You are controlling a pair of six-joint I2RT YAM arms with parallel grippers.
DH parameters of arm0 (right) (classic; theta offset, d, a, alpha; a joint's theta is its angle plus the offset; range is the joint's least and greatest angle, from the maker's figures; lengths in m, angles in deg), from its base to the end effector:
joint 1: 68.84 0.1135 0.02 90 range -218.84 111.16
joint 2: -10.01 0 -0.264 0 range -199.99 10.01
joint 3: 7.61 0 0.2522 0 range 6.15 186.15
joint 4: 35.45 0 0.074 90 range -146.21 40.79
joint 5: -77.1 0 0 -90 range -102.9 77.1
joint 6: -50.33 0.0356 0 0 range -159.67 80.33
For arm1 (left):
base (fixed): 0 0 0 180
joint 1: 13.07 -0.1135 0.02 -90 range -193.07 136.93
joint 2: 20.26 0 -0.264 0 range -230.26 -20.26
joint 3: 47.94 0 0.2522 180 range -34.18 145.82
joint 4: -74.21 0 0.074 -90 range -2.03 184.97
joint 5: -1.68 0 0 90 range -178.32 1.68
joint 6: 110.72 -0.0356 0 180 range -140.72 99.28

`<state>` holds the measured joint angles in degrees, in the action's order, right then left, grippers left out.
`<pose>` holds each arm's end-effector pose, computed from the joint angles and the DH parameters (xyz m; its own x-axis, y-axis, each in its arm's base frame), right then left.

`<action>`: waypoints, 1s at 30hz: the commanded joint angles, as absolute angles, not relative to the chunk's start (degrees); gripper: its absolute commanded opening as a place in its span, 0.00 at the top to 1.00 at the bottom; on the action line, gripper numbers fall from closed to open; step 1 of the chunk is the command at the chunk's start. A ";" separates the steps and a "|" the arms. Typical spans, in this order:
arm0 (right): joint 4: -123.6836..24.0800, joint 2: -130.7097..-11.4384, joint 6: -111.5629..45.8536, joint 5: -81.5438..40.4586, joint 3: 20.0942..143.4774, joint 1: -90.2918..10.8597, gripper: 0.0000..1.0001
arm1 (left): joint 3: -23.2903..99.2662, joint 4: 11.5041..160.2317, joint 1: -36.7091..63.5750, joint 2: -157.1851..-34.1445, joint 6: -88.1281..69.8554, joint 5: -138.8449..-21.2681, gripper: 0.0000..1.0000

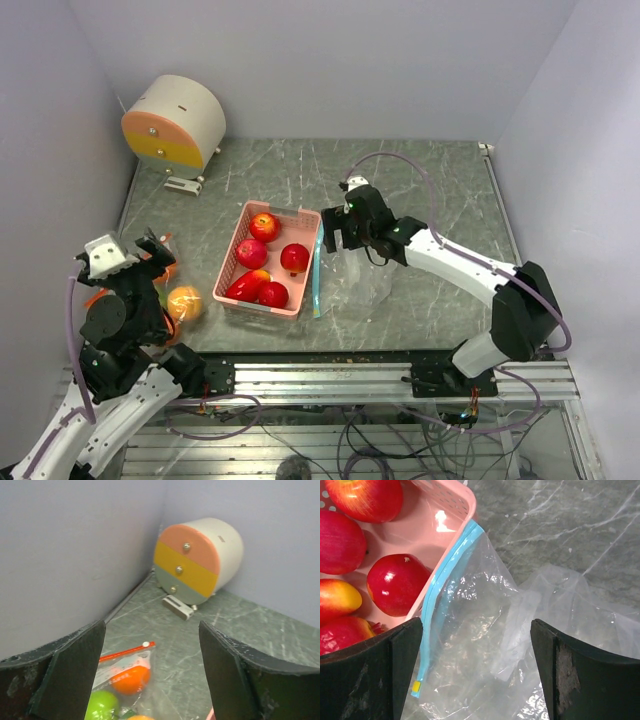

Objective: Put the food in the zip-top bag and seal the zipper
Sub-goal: Place the zipper food storage bag at the corner of the board, then pick up the zipper food storage bag at the center of the board.

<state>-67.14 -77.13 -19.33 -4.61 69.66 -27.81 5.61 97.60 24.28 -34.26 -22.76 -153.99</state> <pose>0.2576 0.2174 0.2615 -0.6667 -0.1243 -0.7349 -0.3588 0.9177 0.1704 0.0542 -0.0006 0.3626 0.2052 -0.1382 -0.9689 -0.4534 0.8639 -0.2193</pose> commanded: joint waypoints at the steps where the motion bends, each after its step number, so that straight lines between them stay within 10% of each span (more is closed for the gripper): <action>1: -66.54 -79.80 -15.49 -4.99 68.79 -28.00 0.12 | 8.58 102.13 24.02 -34.91 -18.07 -142.39 0.12; 6: -64.25 -82.94 -13.82 -6.09 67.16 -27.99 0.30 | 10.99 105.51 23.98 -38.49 -14.69 -133.04 0.04; 12: -67.40 -81.82 -13.55 -0.40 68.27 -28.05 0.98 | 14.51 109.42 24.02 -43.09 -11.95 -123.23 0.02; 30: -67.41 -64.58 -17.58 -20.39 80.54 -27.98 1.00 | 12.68 97.21 24.01 -51.01 -4.72 -95.77 0.20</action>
